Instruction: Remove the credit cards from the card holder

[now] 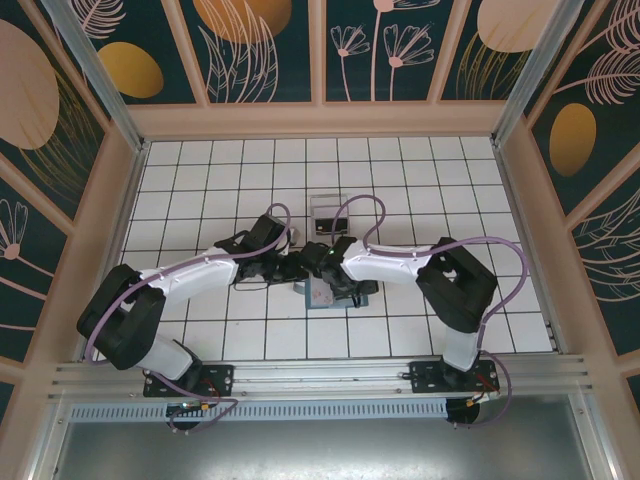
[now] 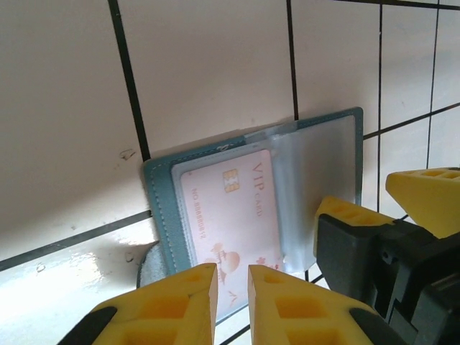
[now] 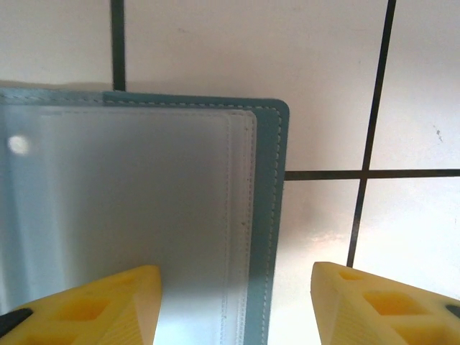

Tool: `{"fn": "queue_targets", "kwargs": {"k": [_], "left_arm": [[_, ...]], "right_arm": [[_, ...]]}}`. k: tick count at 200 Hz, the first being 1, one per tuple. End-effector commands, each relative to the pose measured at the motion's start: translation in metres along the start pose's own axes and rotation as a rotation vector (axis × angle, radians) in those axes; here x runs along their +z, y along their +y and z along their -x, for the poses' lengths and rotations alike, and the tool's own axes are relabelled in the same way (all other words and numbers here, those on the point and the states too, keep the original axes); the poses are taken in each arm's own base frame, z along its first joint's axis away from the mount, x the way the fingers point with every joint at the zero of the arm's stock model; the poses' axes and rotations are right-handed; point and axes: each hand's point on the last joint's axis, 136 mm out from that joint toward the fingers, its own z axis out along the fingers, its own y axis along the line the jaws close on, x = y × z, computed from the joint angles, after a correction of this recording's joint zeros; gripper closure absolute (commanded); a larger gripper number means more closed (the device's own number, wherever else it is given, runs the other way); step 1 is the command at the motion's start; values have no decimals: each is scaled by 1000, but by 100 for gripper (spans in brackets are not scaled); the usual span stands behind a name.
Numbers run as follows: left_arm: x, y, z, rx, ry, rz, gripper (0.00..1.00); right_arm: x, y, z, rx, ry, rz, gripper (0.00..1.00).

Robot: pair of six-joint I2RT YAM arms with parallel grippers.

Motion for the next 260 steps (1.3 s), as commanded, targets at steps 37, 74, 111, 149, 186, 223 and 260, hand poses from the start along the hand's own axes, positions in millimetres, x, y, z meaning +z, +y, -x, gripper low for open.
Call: {"fn": "queue_targets", "kwargs": {"k": [37, 74, 111, 149, 186, 223, 260], "left_arm": [[-6, -14, 6, 13, -5, -17, 81], [0, -15, 1, 6, 21, -42, 82], [7, -19, -1, 7, 49, -65, 83], [11, -24, 0, 15, 72, -84, 84], [16, -26, -3, 15, 109, -100, 85], [24, -20, -10, 0, 151, -84, 85], [35, -14, -18, 2, 191, -65, 86]], "right_arm": [[-44, 15, 24, 101, -54, 247, 44], [-57, 35, 34, 149, -44, 471, 56], [-62, 54, 39, 203, -10, 710, 73], [-47, 60, 34, 220, 45, 780, 80], [-30, 61, 25, 213, 88, 775, 84], [-11, 61, 16, 216, 134, 771, 86], [-5, 59, 14, 212, 144, 765, 86]]}}
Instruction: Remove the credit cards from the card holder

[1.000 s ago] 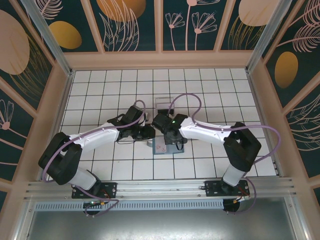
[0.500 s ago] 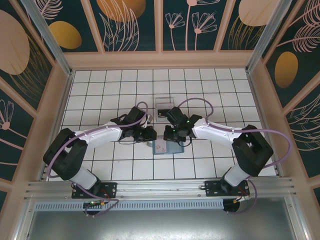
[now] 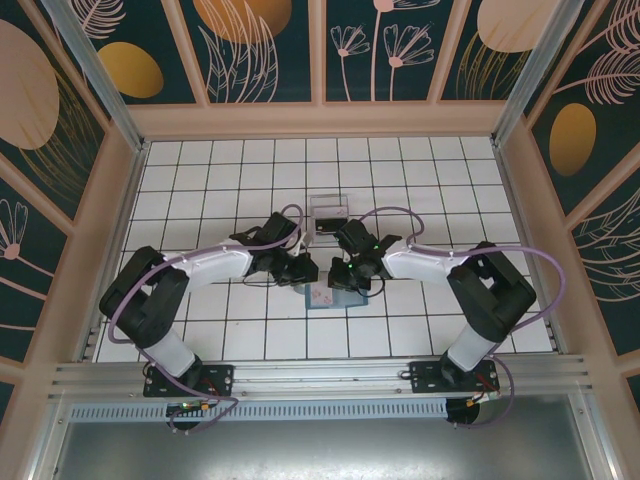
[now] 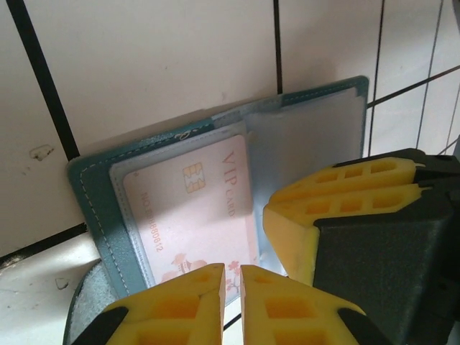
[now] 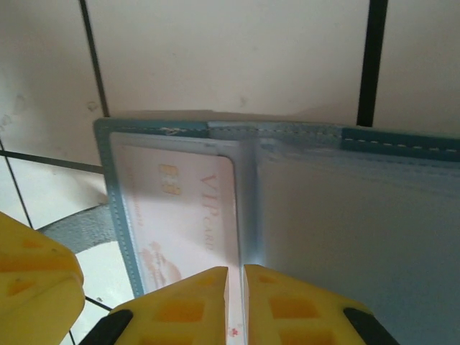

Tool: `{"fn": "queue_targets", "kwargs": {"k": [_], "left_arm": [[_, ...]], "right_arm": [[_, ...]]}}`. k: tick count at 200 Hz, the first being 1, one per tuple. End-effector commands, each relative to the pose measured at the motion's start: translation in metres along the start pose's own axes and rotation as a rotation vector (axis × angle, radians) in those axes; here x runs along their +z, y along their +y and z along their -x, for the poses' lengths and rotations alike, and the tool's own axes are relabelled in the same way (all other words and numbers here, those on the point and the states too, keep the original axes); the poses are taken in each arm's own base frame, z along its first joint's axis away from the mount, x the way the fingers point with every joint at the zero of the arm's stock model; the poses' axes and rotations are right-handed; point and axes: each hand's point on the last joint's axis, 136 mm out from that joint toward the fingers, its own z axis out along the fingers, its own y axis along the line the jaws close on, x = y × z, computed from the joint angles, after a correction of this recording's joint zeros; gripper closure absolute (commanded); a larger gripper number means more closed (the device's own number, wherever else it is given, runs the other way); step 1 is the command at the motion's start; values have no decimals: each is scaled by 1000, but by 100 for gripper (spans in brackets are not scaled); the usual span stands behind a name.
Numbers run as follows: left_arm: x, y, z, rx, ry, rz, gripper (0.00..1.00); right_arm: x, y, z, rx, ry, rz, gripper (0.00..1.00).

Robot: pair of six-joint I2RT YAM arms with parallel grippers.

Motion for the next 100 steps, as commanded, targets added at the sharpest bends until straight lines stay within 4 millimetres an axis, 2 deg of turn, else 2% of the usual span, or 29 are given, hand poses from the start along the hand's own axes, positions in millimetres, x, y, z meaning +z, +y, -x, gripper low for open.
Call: {"fn": "queue_targets", "kwargs": {"k": [1, 52, 66, 100], "left_arm": [[7, -5, -4, 28, 40, -8, 85], [11, 13, -7, 24, 47, 61, 86], [18, 24, -12, 9, 68, 93, 86], [20, 32, -14, 8, 76, 119, 86]], "right_arm": [[4, -3, 0, -11, 9, 14, 86], [8, -7, -1, -5, 21, 12, 79], [9, -8, -2, -5, 26, 8, 78], [11, -10, -3, -7, 33, -2, 77]]}}
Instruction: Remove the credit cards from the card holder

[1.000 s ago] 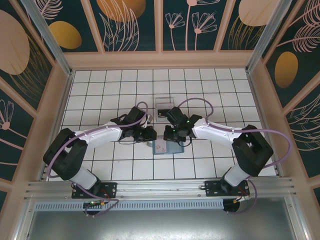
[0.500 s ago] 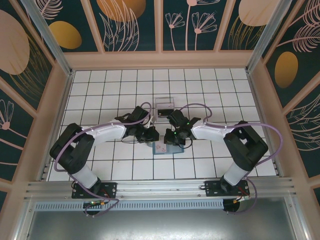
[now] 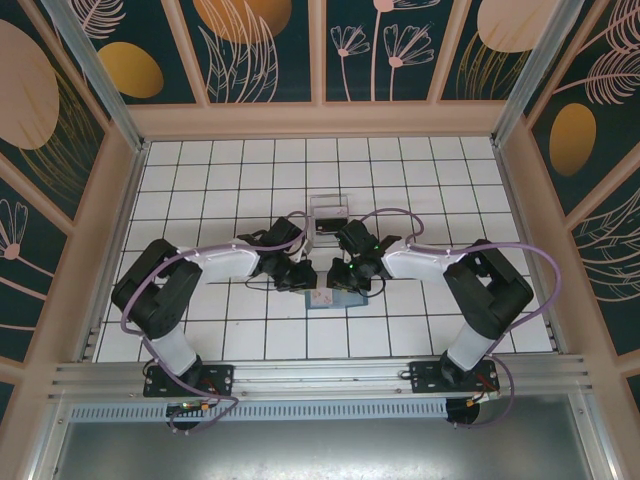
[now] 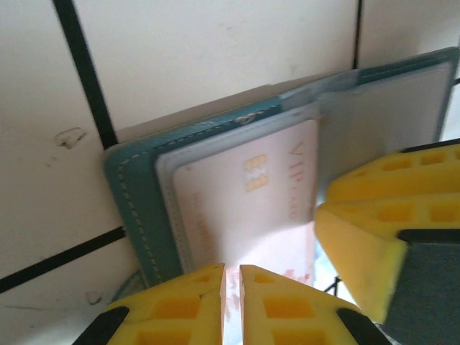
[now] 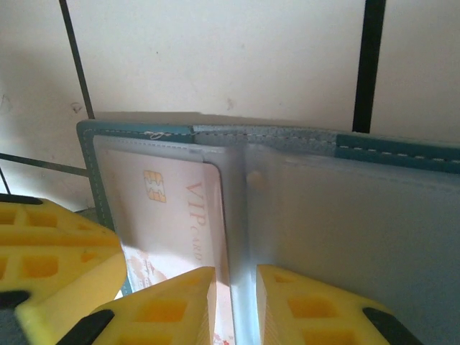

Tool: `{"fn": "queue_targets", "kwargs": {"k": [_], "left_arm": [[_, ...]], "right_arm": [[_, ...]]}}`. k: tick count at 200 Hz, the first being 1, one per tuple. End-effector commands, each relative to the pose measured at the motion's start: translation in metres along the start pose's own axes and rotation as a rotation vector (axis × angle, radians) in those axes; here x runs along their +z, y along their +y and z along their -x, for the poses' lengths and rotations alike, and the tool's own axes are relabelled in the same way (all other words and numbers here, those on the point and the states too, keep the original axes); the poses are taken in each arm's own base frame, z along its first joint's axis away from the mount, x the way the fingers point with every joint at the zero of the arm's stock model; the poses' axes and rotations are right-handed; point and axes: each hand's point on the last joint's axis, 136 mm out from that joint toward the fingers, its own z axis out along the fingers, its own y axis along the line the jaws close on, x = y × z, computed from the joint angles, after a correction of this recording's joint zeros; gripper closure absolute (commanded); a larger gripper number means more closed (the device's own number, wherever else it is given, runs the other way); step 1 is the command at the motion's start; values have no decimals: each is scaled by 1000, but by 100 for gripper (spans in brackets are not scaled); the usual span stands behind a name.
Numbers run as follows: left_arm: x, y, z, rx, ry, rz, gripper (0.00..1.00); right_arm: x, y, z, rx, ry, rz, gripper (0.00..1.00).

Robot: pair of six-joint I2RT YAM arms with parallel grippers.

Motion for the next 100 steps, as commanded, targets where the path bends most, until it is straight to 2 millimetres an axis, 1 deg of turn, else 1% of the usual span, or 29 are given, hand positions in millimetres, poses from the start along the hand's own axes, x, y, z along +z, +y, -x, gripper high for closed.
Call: {"fn": "queue_targets", "kwargs": {"k": [1, 25, 39, 55, 100], "left_arm": [[4, 9, -5, 13, 21, 42, 86], [5, 13, -6, 13, 27, 58, 86], [6, 16, -8, 12, 32, 68, 86], [7, 19, -10, 11, 35, 75, 85], [7, 20, -11, 13, 36, 77, 85]], "right_arm": [[5, -7, -3, -12, 17, -12, 77], [6, -11, -4, -9, 21, -28, 76], [7, -13, -5, -4, 20, -38, 73], [6, -16, -6, -3, 18, -53, 72], [7, -25, -7, -1, 16, -110, 71]]}}
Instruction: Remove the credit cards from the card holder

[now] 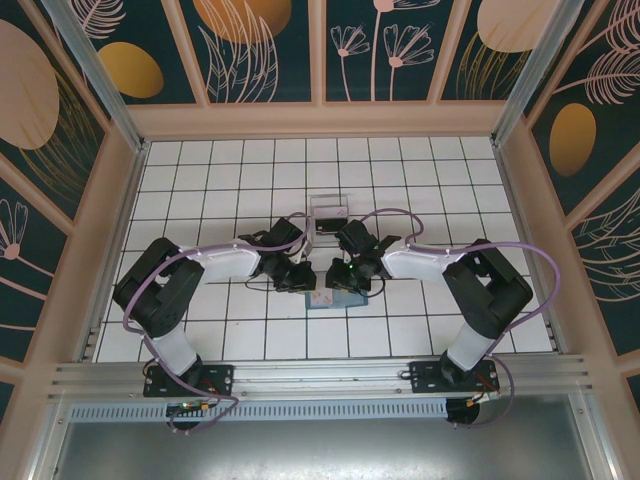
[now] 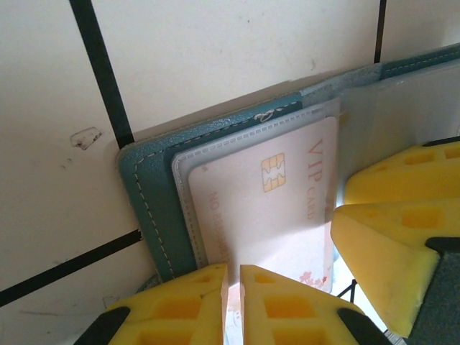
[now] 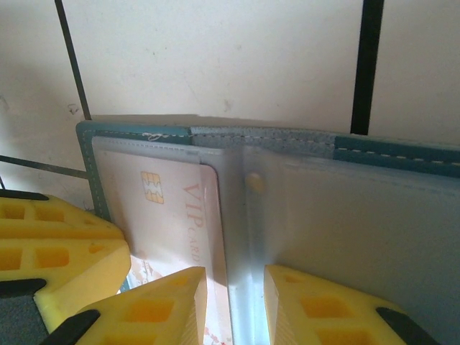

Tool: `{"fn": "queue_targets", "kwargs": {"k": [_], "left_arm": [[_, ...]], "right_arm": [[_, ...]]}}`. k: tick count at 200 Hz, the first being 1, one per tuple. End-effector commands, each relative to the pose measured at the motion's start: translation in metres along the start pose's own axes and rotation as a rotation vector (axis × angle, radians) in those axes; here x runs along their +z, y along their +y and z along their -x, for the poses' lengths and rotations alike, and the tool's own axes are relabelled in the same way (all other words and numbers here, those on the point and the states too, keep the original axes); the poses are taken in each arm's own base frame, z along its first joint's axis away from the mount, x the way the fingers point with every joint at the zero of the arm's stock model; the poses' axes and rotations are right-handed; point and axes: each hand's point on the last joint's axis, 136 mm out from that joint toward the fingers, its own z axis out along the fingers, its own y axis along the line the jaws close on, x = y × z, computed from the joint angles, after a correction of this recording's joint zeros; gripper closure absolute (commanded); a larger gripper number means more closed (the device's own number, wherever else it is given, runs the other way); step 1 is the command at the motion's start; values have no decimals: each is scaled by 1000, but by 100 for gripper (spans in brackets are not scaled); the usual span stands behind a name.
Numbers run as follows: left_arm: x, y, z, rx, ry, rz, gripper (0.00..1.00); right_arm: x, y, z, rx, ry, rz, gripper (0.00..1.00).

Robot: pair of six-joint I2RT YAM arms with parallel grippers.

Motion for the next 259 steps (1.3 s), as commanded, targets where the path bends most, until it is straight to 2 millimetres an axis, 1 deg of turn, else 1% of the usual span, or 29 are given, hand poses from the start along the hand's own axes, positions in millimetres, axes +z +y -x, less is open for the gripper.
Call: {"fn": "queue_targets", "kwargs": {"k": [1, 64, 93, 186, 210, 256, 259], "left_arm": [[5, 15, -10, -5, 32, 58, 85], [5, 16, -12, -5, 33, 58, 85], [6, 17, -14, -4, 32, 58, 85], [7, 32, -19, -11, 28, 109, 84], [4, 35, -18, -10, 15, 124, 84], [2, 40, -19, -16, 9, 151, 83], [-3, 34, -17, -7, -10, 139, 83]], "right_arm": [[7, -24, -7, -1, 16, -106, 71], [11, -21, -9, -28, 17, -181, 72], [13, -19, -10, -33, 17, -196, 77], [3, -16, -5, -32, -23, -195, 89], [0, -17, -3, -34, -34, -200, 92], [-3, -18, -3, -30, -44, -199, 94], [-3, -18, -3, -29, -46, -198, 94]]}}
